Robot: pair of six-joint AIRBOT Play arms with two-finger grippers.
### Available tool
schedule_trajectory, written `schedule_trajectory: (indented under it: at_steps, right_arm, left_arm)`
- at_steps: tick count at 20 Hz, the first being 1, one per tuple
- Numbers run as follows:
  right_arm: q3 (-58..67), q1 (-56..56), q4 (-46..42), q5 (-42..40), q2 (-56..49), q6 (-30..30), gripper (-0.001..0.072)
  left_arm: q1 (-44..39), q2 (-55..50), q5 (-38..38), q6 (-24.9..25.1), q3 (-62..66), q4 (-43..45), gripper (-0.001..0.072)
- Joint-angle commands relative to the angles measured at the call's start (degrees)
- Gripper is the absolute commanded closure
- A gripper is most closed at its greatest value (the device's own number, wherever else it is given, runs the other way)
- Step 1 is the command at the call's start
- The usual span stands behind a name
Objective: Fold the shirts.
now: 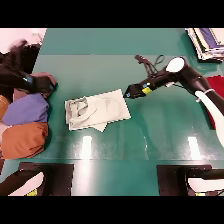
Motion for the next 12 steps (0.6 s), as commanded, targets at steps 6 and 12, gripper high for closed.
schedule_trajectory:
  at_steps: [6,12]
  right_arm:
    - [-7.34,-3.61,0.61,-3.37,3.87,0.52,0.0207]
    - [-7.34,-3.61,0.61,-3.37,3.87,0.52,0.0207]
  left_arm:
    - [-11.87,0.02,5.73,-0.42,-22.49,-5.62,0.0231]
    - [-11.98,-0.02,8.87,-0.76,-24.06,-5.44,0.0235]
